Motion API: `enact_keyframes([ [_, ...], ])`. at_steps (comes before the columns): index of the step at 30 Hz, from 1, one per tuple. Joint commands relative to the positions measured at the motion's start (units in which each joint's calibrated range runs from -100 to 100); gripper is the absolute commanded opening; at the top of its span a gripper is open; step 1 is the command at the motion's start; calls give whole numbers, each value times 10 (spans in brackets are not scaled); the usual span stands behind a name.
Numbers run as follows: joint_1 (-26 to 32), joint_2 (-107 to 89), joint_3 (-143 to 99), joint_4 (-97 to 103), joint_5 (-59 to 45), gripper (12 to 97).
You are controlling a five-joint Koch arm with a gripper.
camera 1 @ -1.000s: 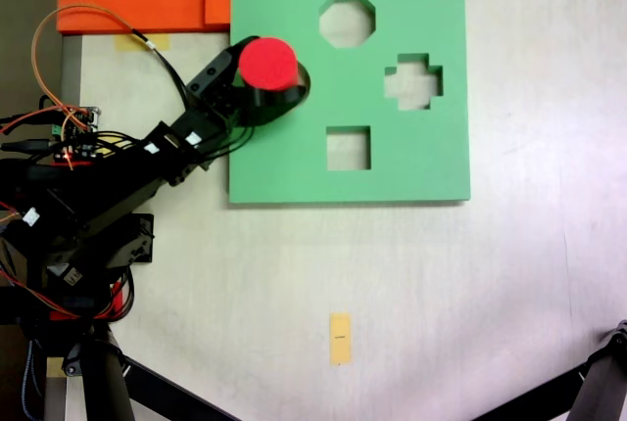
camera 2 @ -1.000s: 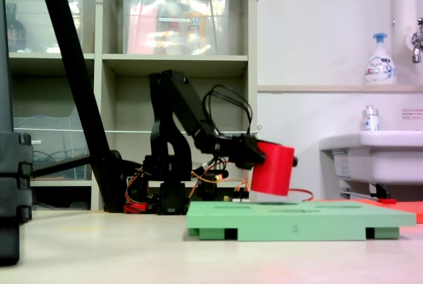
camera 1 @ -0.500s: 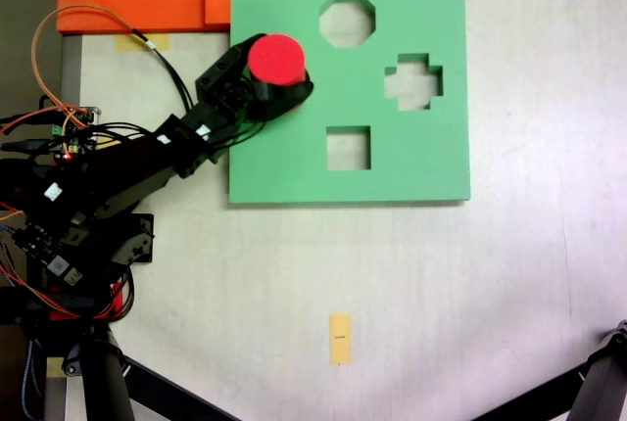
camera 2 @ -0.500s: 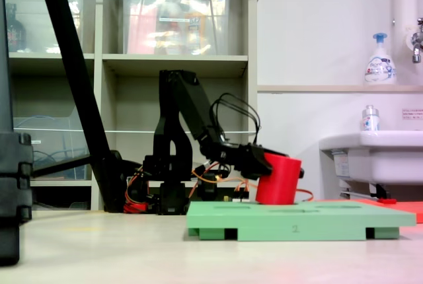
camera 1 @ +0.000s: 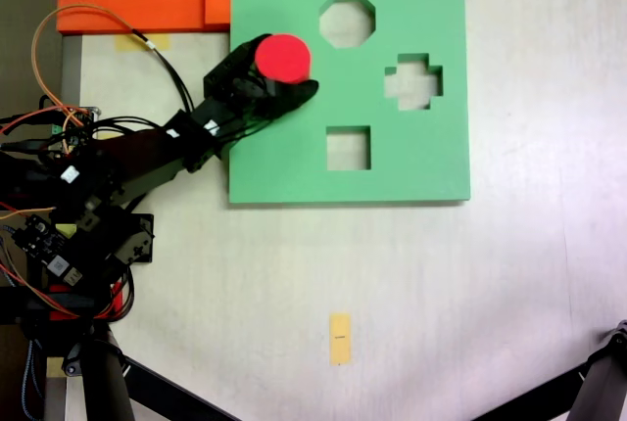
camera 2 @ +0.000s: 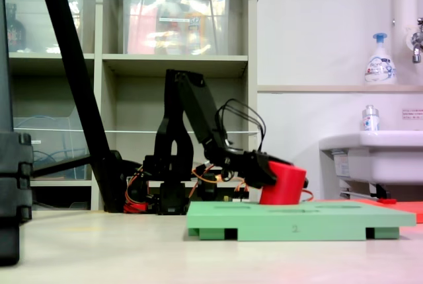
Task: Put the cylinder block into the corresponding hole
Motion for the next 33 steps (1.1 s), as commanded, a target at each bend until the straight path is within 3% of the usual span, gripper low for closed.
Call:
enact_keyframes([
  [1,2,13,32,99,-5,366],
  [10,1,114,-18,182,-4,380],
  [14,0,157,-37,220,-3,429],
  [17,1,162,-47,236,-3,505],
  [24,2,167,-70,286,-4,809],
  [33,4,-63,-147,287,-4,823],
])
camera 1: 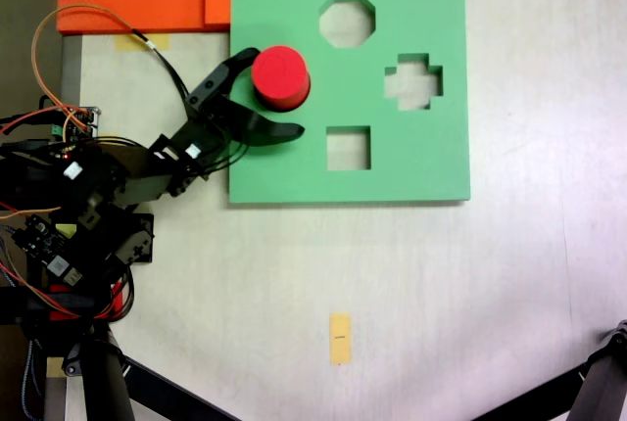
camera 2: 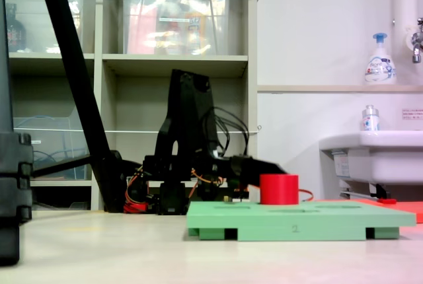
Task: Put the cylinder block into the corresponding hole
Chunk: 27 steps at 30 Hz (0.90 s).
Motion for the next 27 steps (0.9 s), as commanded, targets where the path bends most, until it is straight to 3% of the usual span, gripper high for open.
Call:
enact_keyframes([
  [1,2,-100,-1,30,-2,823],
  [7,-6,-377,-6,-147,-18,799],
  [11,-29,-643,40,-386,-44,636],
  [13,-50,-714,85,-510,-81,503],
  [17,-102,-714,135,-554,-169,454],
  [27,-243,-714,161,-570,-442,454],
])
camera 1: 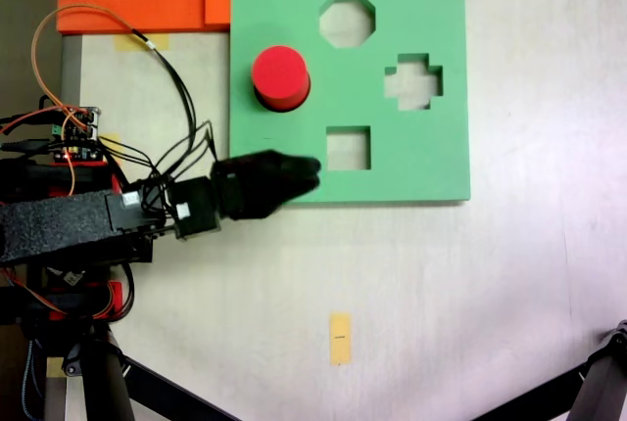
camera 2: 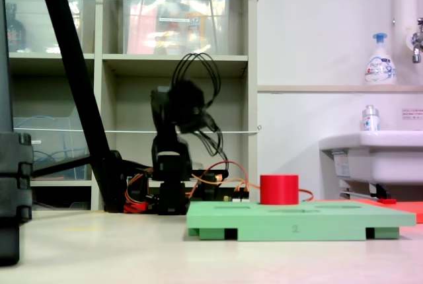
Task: Put the cylinder block into the corresponding hole
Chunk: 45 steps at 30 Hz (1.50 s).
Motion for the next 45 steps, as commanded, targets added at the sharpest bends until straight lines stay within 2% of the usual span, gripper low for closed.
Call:
enact_keyframes([
  [1,-38,-10,34,6,-53,454],
  [4,-64,3,8,4,-77,454],
  [14,-87,-10,-340,-15,-108,468],
  [22,-71,-10,-340,-209,-109,501],
  [45,-62,-10,-340,-212,-109,493],
])
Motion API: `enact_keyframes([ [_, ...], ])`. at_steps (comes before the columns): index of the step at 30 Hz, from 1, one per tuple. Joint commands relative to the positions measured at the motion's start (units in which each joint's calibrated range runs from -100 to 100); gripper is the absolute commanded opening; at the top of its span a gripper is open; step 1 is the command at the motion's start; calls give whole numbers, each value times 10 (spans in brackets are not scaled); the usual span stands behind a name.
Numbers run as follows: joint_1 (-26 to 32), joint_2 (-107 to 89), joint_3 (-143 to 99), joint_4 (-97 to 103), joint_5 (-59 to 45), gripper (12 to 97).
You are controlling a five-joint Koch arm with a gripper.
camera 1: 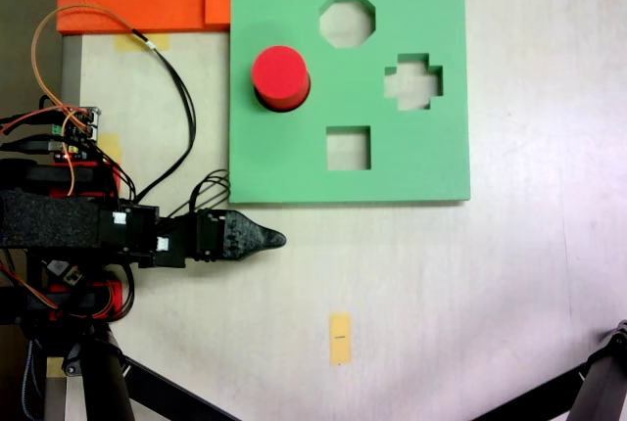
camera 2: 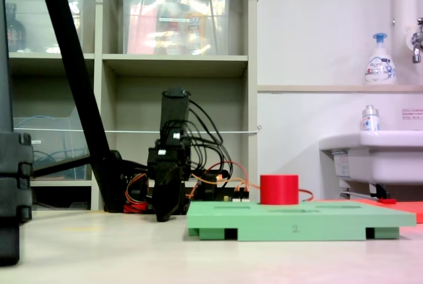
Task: Put the cylinder block into the corresponding hole
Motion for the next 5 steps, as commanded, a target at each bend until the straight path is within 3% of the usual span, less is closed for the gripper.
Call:
enact_keyframes([
  [1,3,-4,-11,-51,-2,493],
  [5,3,-4,-11,-51,-2,493],
])
